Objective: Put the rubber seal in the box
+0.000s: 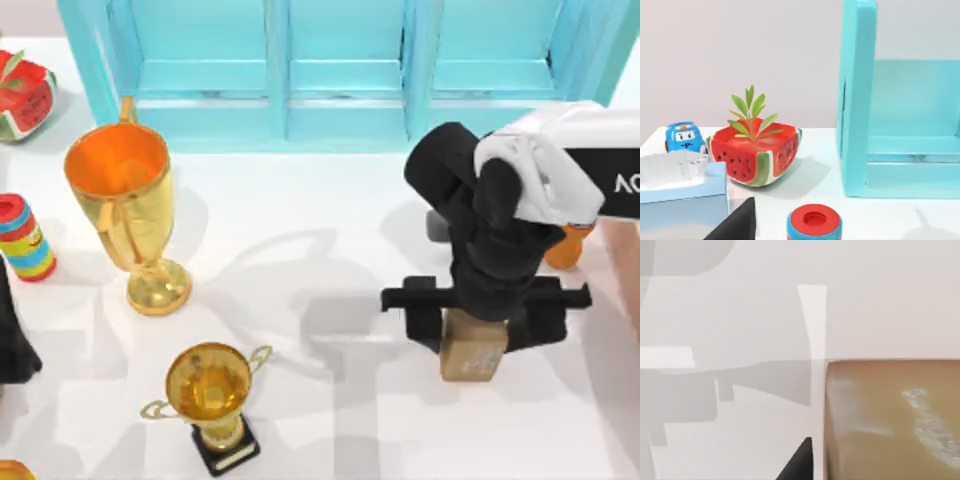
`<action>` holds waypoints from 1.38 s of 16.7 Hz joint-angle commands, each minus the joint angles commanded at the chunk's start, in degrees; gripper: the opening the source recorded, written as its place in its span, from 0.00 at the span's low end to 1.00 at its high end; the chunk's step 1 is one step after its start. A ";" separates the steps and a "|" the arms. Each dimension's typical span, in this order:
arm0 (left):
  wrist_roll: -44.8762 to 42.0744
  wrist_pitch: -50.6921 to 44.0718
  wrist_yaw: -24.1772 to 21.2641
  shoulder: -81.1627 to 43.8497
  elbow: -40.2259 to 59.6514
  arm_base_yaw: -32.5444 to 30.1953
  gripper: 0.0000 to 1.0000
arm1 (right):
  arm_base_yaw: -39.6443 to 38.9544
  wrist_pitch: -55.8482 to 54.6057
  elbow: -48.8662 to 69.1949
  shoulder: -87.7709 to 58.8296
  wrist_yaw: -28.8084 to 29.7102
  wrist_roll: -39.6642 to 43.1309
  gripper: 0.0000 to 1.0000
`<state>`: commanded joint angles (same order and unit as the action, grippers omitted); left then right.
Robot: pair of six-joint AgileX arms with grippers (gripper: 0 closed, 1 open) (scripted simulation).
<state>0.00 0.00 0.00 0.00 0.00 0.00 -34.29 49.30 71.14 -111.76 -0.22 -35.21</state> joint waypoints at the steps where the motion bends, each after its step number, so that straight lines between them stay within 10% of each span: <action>1: 0.00 0.00 0.00 0.00 0.00 0.00 1.00 | 0.00 0.00 0.00 0.00 0.00 0.00 0.40; 7: 0.00 0.00 0.00 0.00 0.00 0.00 1.00 | 0.00 0.00 0.00 0.00 0.00 0.00 0.00; 23: 0.00 0.00 0.00 0.00 0.00 0.00 1.00 | 0.16 13.27 9.71 3.50 -0.02 0.06 0.00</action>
<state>0.00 0.00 0.00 0.00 0.00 0.00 -34.14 62.57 80.85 -108.26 -0.24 -35.15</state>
